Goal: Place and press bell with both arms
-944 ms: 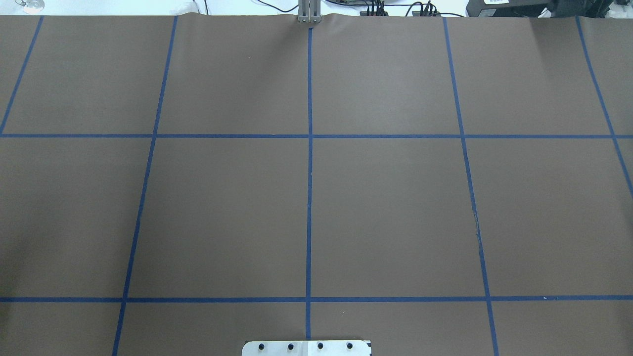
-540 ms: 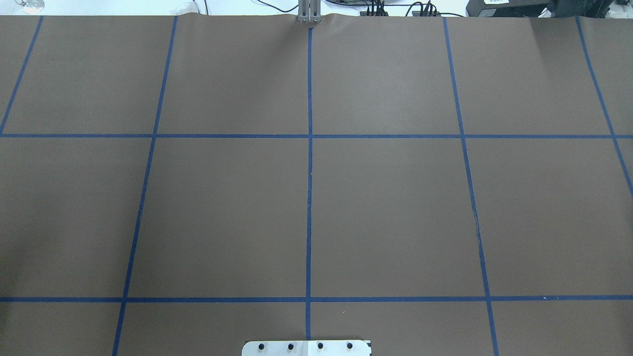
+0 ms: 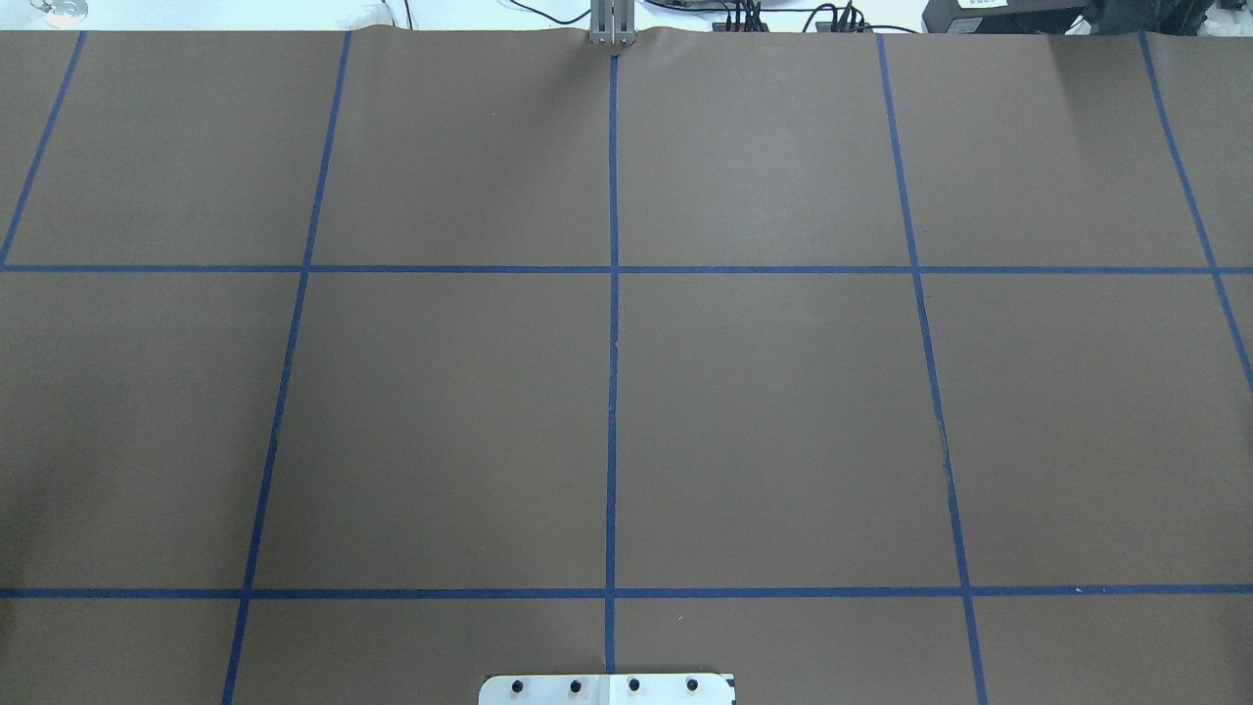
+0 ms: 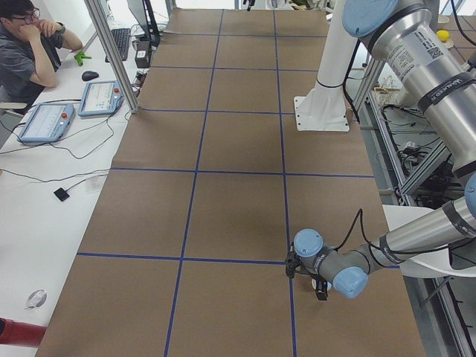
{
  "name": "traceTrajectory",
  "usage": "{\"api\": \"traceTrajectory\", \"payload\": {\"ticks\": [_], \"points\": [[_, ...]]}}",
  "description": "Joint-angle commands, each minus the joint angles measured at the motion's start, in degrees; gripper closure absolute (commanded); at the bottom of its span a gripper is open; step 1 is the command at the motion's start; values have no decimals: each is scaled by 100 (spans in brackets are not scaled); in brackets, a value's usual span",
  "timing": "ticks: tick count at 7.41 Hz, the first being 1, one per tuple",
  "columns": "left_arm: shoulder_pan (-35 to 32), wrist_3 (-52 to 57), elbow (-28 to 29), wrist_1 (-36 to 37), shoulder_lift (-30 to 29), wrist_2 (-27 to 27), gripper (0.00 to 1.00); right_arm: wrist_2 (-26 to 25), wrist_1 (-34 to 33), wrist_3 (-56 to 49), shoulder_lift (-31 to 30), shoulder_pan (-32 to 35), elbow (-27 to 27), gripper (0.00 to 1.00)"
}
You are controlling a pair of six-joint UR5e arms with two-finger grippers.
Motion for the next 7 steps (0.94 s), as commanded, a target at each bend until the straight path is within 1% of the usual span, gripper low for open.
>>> {"api": "traceTrajectory", "payload": {"ticks": [1,6,7], "points": [[64,1,93,6,-124,0,1,3,79,7,-45,0,-1,0],[151,1,199,6,-125,0,2,3,79,16,-45,0,-1,0],[152,1,199,-3,-125,9,17,3,79,25,-36,0,-1,0]]}}
